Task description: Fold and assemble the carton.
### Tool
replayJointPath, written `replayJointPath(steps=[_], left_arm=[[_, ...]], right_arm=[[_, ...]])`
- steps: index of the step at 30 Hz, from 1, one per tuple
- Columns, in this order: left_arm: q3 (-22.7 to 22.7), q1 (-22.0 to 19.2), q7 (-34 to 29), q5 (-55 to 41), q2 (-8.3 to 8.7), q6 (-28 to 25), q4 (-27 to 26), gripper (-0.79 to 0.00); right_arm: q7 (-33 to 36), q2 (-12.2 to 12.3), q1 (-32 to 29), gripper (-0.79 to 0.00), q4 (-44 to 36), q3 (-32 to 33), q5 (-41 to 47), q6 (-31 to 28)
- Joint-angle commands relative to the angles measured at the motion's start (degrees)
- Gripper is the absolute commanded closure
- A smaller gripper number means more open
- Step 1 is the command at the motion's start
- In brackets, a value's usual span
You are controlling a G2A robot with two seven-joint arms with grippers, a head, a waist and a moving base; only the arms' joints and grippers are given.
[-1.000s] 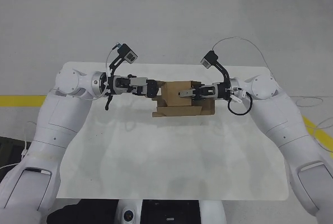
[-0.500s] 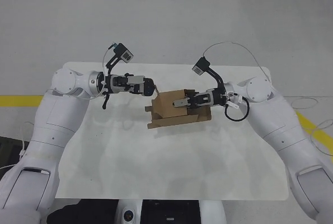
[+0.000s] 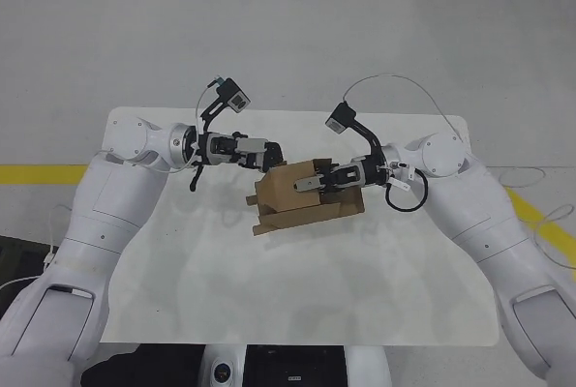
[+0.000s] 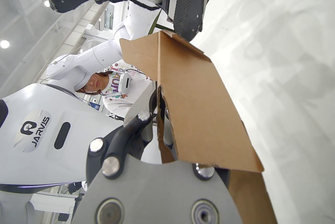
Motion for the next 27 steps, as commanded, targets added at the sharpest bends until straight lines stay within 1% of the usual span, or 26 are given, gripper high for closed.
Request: replayJointPath(steps=[1, 7, 12, 20, 25, 27], left_arm=[[0.4, 0.0, -0.1, -0.1, -0.14, 0.2, -0.1, -0.785], [-0.2, -0.3, 0.7, 0.9, -0.07, -0.7, 1.5, -0.785], [-2.3, -0.6, 1.8, 4.1, 0.75, -1.8, 2.4, -0.785], [-4.2, 1.2, 1.9, 5.1, 1.68, -1.9, -0.7, -0.785], [-3.7, 2.0, 1.7, 4.9, 1.64, -1.7, -2.2, -0.785], [-3.1, 2.2, 1.8, 4.2, 1.45, -1.8, -2.1, -0.785]], right_arm=[[-0.1, -0.1, 0.0, 0.0, 0.2, -0.1, 0.2, -0.1], [-0.6, -0.2, 0.2, 0.0, 1.2, 0.1, 1.0, -0.6], [-1.7, 0.3, 0.4, 0.0, 3.1, 1.5, 0.6, -1.7], [-4.0, 0.5, 1.8, 0.0, 7.9, 3.7, -1.2, -4.0], [-5.0, -0.1, 2.8, 0.0, 9.5, 3.9, -1.4, -4.4], [-5.6, -0.5, 3.0, 0.0, 9.7, 3.7, -1.3, -4.2]])
